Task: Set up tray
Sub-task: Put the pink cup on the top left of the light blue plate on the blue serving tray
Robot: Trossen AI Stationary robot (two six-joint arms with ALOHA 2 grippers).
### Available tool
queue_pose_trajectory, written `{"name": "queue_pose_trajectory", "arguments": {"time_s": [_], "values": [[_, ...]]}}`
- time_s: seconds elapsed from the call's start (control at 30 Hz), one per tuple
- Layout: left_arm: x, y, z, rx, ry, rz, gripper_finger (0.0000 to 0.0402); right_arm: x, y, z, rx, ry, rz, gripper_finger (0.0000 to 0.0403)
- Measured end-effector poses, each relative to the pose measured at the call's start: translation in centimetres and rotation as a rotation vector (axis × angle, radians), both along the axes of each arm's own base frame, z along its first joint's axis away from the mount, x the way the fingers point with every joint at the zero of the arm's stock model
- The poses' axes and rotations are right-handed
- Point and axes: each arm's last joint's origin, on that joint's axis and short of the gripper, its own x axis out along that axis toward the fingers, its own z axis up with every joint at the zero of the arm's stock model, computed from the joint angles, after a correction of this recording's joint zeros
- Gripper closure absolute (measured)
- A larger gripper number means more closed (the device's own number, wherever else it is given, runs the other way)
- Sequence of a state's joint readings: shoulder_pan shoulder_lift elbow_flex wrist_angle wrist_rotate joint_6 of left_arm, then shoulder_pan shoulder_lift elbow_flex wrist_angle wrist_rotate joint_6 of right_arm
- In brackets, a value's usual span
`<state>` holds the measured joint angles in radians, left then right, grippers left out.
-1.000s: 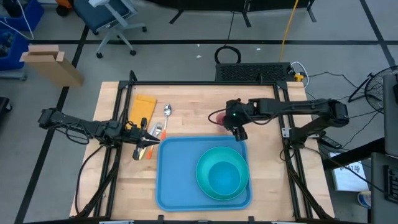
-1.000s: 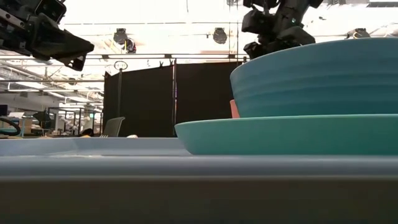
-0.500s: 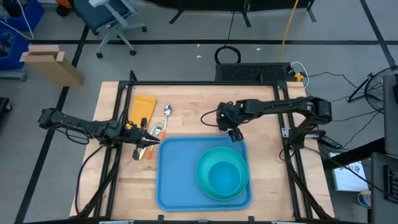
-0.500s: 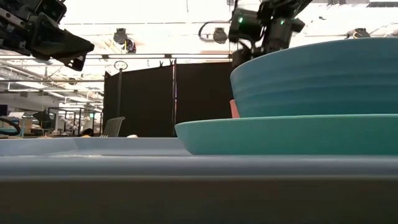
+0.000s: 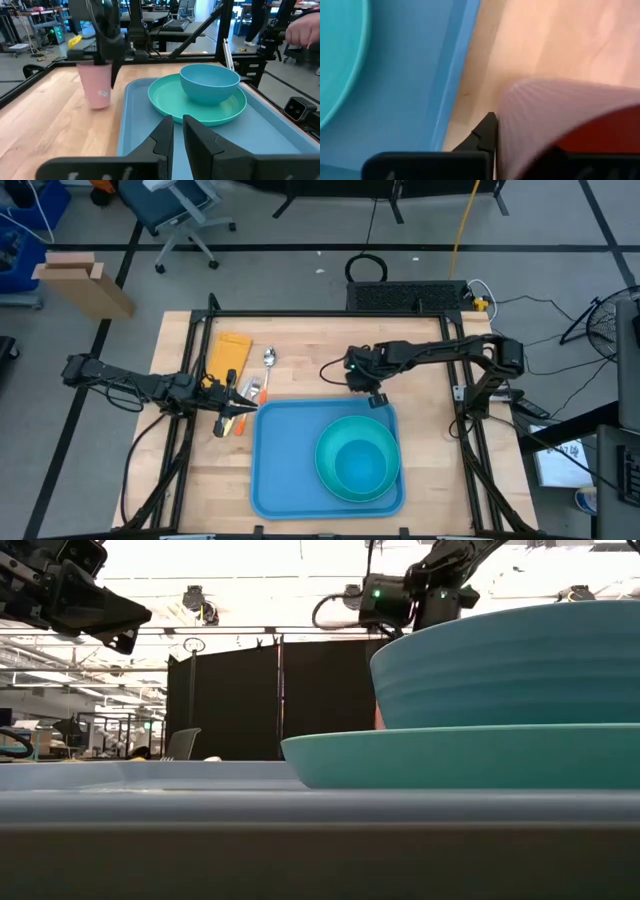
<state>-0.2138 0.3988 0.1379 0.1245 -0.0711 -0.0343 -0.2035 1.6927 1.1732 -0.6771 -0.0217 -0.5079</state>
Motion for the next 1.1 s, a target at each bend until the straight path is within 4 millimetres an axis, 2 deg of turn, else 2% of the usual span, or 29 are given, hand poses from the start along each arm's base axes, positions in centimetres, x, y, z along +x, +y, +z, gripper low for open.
{"name": "queue_pose_trajectory", "arguments": {"time_s": [0.17,0.3,0.4,0.47,0.57,0.67,0.83,0.97,1.1], "values": [[0.0,0.0,0.1,-0.005,-0.005,0.0,0.0355,-0.5,0.1,2.8,-0.092,-0.062,-0.035,0.04],[0.0,0.0,0.1,-0.006,-0.009,0.001,0.0355,0.1,0.9,7.3,-0.101,-0.188,-0.076,0.0401],[0.0,0.0,0.2,-0.008,-0.021,0.001,0.0355,1.0,2.6,10.0,-0.086,-0.214,-0.05,0.0401],[0.0,0.0,0.4,-0.008,-0.037,0.001,0.0355,2.4,4.1,11.6,-0.08,-0.252,-0.016,0.0402],[0.1,0.0,0.6,-0.01,-0.059,0.005,0.0355,4.3,6.2,12.8,-0.067,-0.247,0.042,0.0402],[0.1,0.0,0.7,-0.011,-0.067,0.01,0.0355,6.5,7.9,13.0,-0.055,-0.215,0.076,0.0402],[0.1,0.1,0.6,-0.002,-0.062,0.054,0.0355,9.4,11.2,11.8,-0.028,-0.194,0.122,0.0402],[0.1,0.2,0.6,-0.002,-0.061,0.061,0.0355,10.7,13.9,9.8,-0.026,-0.151,0.18,0.0402],[0.1,0.2,0.4,-0.009,-0.043,0.062,0.0355,11.7,15.7,7.4,-0.035,-0.119,0.228,0.0402]]}}
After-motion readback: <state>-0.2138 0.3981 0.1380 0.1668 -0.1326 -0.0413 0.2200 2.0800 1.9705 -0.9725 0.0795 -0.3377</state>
